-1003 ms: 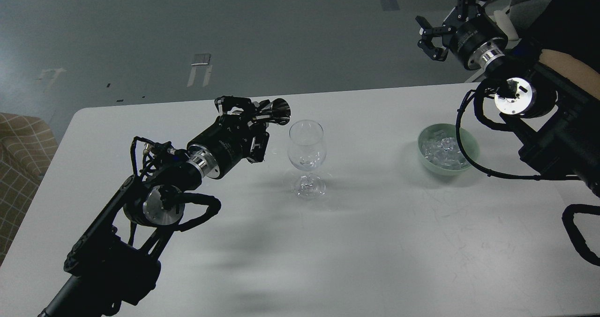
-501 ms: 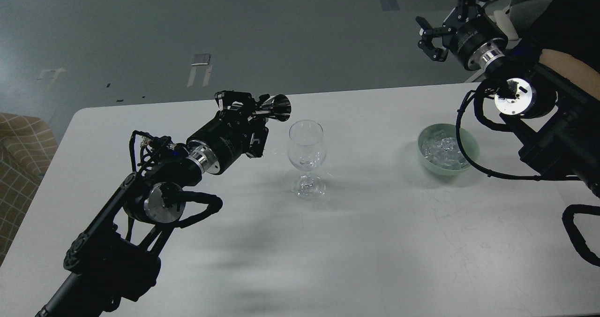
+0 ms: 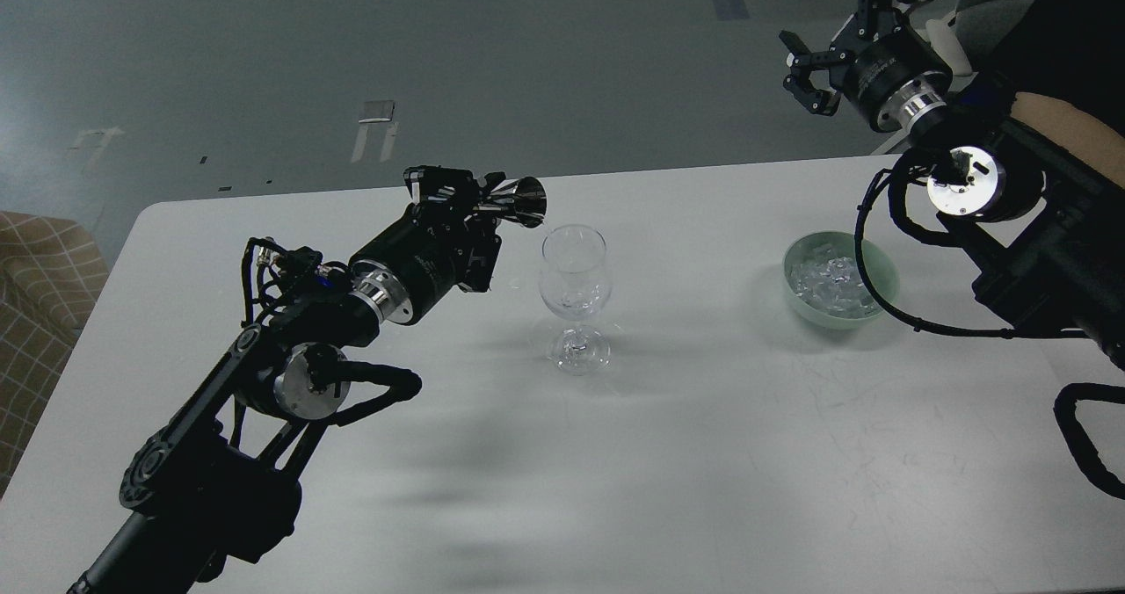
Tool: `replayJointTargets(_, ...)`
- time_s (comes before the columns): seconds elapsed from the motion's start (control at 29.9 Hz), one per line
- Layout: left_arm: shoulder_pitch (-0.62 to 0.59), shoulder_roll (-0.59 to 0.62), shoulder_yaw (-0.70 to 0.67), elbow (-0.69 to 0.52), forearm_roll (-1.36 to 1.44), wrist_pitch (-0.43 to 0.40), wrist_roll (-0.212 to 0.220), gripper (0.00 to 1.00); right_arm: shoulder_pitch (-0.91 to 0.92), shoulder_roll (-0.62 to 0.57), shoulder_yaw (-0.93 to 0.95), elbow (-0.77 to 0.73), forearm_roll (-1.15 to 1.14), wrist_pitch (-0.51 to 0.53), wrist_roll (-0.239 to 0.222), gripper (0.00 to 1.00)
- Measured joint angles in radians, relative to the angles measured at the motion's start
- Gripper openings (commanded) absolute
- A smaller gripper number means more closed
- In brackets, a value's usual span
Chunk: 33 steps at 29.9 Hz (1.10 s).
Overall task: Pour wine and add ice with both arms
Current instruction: 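Rotate the jigger upright and pull it back from the glass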
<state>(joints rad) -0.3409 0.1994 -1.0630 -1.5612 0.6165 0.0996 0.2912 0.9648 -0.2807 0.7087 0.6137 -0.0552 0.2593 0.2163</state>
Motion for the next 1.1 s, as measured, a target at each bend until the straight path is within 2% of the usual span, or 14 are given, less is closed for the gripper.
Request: replayJointTargets(1.1, -0.017, 0.018, 0.012, -0.041, 0.132, -0.011, 0.000, 0.00, 0.000, 0.000, 0.000, 0.001, 0.002, 0.000, 0.000, 1.00)
